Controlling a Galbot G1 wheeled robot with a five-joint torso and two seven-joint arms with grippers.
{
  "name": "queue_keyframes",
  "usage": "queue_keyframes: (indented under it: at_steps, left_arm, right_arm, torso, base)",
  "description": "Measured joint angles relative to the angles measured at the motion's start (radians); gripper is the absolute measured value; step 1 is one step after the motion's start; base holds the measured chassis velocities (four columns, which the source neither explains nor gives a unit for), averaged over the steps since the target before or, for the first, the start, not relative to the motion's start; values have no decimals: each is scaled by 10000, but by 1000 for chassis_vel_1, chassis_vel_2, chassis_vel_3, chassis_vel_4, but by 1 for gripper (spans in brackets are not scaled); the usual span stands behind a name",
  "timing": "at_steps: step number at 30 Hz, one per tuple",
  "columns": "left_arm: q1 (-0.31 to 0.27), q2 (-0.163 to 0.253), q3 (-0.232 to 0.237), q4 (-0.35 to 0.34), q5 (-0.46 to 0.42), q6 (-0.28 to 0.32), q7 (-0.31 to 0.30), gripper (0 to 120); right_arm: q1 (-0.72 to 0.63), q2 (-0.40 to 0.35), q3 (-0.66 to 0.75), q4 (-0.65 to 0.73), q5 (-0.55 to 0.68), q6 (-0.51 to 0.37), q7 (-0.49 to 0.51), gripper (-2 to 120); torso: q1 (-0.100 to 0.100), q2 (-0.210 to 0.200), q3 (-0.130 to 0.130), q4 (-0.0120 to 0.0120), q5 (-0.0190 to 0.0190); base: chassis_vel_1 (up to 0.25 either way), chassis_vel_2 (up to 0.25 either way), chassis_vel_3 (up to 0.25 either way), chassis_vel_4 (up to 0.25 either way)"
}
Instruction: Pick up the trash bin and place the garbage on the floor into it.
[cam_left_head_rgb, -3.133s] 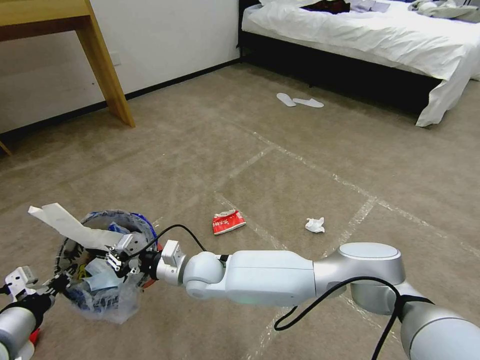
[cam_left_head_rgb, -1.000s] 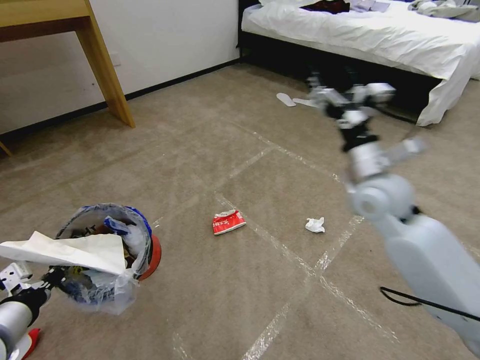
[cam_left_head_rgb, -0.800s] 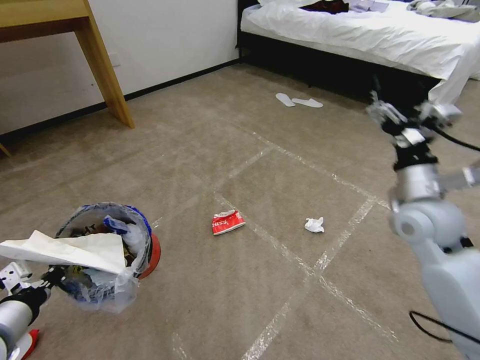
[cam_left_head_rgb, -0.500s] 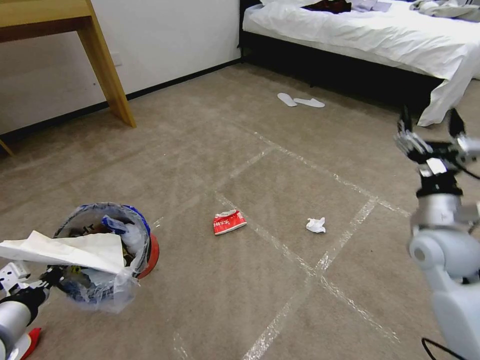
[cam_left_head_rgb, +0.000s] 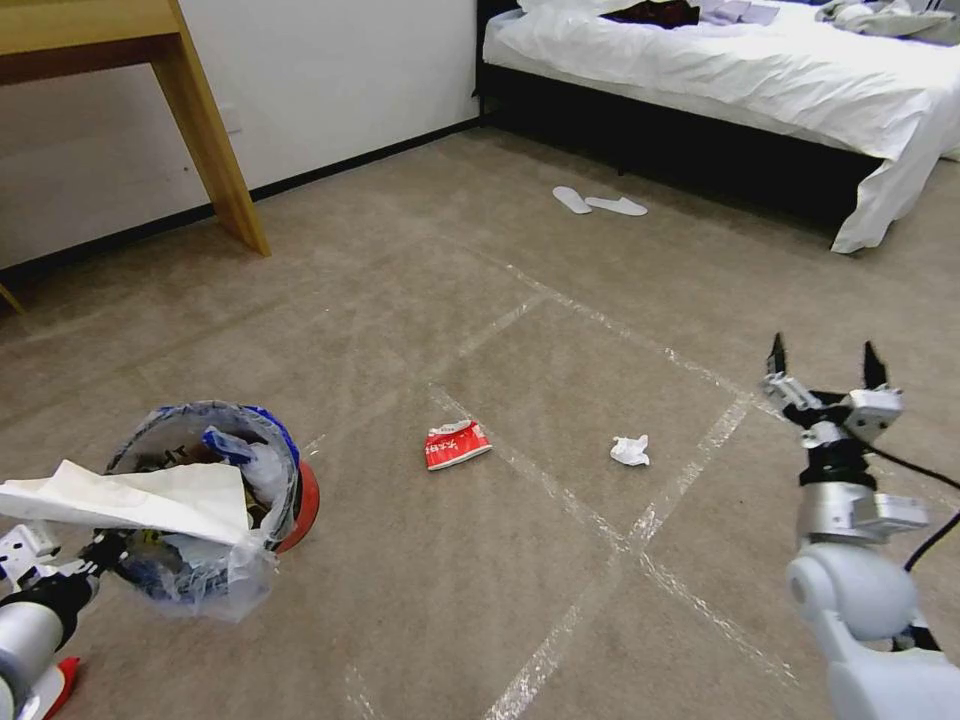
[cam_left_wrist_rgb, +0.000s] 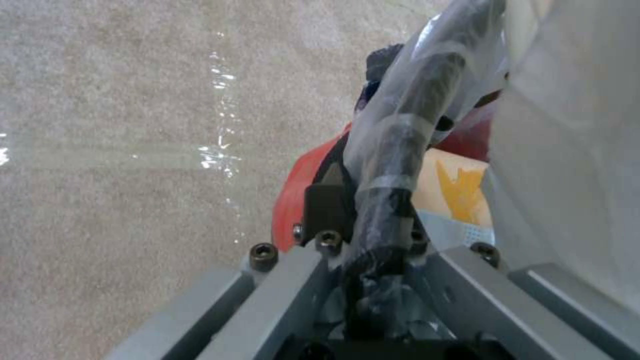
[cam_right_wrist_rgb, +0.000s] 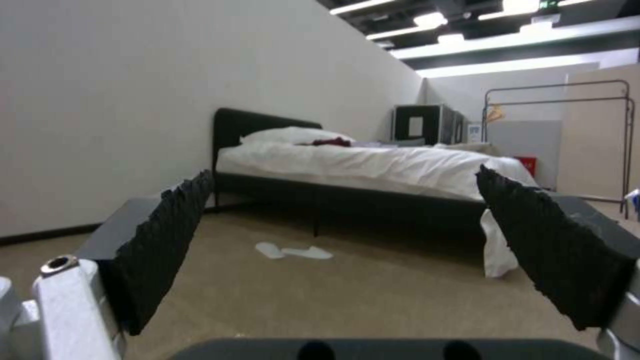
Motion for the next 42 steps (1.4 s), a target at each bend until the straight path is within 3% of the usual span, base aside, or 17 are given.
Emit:
queue_keyframes:
  at_steps: [6, 27, 30, 32, 33, 34, 35, 37, 38, 39, 41, 42]
  left_arm:
    - [18, 11, -65, 43, -8, -18, 16, 0]
    - [2, -84, 4, 178, 108, -49, 83, 0]
    - [21, -101, 12, 184, 120, -53, 89, 0]
    - [33, -124, 27, 194, 158, -58, 107, 0]
    - [33, -124, 27, 194, 158, -58, 107, 0]
    - [42, -127, 33, 196, 169, -63, 115, 0]
    - [42, -127, 33, 196, 169, -63, 115, 0]
    - [50, -127, 40, 202, 189, -74, 130, 0]
    - [50, -127, 40, 202, 189, -74, 130, 0]
    - [52, -130, 40, 210, 191, -76, 132, 0]
    - [53, -135, 41, 216, 193, -79, 133, 0]
    - [56, -149, 41, 244, 214, -92, 139, 0]
  right_arm:
    - [235, 186, -690, -479, -409, -37, 107, 100]
    - [681, 166, -1250, -629, -77, -334, 735, 100]
    - [809, 88, -1433, -596, 24, -982, 1395, 100]
    - [976, -88, -1815, -394, 825, -2606, 2730, 100]
    - [976, -88, -1815, -394, 825, -2606, 2730, 100]
    - [1107, -189, -2025, -336, 1321, -3682, 3451, 100]
    - [1107, -189, -2025, -336, 1321, -3682, 3451, 100]
    - [1569, -411, -2703, -409, 2517, -5716, 5184, 100]
    - [1569, -411, -2703, -409, 2517, -5716, 5184, 100]
    - [1706, -412, -2941, -441, 3404, -6491, 5908, 100]
    - [1751, -396, -3057, -447, 3912, -6873, 6267, 100]
    - [1788, -335, -3413, -512, 5005, -7555, 6970, 100]
  torso:
    - [0, -1, -1, 0, 0]
    - [3, -2, 1, 0, 1]
    - [1, -1, -1, 0, 1]
    - [0, -2, -1, -1, 0]
    - [0, -2, -1, -1, 0]
    - [1, -2, 0, -1, 0]
    - [1, -2, 0, -1, 0]
    - [1, -2, 0, 1, -2]
    - [1, -2, 0, 1, -2]
    - [1, -2, 0, 0, 1]
    - [1, -2, 0, 1, 2]
    - [1, -1, 0, 0, -2]
  base:
    - [-54, 70, 57, -67]
    - [-137, 142, 142, -131]
    - [0, 0, 0, 0]
    - [0, 0, 0, 0]
    - [0, 0, 0, 0]
    - [0, 0, 0, 0]
    - [0, 0, 0, 0]
    - [0, 0, 0, 0]
    - [0, 0, 0, 0]
    - [0, 0, 0, 0]
    - [0, 0, 0, 0]
    - [0, 0, 0, 0]
